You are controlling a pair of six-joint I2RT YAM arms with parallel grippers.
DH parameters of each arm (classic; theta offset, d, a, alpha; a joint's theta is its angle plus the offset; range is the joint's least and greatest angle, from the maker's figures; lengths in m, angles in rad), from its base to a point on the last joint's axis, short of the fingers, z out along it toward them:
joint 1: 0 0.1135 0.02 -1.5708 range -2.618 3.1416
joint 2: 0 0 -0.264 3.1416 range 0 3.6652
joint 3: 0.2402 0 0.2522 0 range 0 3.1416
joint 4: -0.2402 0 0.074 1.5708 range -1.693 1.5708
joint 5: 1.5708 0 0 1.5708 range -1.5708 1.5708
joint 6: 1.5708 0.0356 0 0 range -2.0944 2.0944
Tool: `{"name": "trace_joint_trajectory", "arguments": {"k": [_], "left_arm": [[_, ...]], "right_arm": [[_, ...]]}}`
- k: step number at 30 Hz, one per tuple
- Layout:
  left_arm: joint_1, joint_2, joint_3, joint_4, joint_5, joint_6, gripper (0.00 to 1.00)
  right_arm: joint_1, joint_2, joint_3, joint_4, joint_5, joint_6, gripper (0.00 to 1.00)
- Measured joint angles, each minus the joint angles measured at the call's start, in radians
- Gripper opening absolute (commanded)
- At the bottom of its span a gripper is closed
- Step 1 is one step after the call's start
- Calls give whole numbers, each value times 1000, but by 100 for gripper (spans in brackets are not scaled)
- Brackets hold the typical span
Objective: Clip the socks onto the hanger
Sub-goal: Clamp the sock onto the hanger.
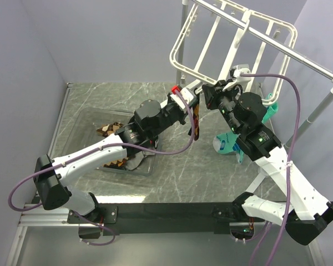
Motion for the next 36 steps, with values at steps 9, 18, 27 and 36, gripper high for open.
{"name": "trace_joint_trajectory", "arguments": {"k": [9,18,27,36], "left_arm": [[-35,-3,0,9,-46,53,1],[-71,-3,0,37,-137,105,1],[-120,-9,0,53,-213,176,1],[-141,-8,0,56,-246,215,1]], "right_arm": [[0,18,31,-24,-22,-3,2],[0,19,89,-111,-29,2,1],[0,26,158,-204,-36,4,4],[0,47,177,-243,-51,8,40]]}}
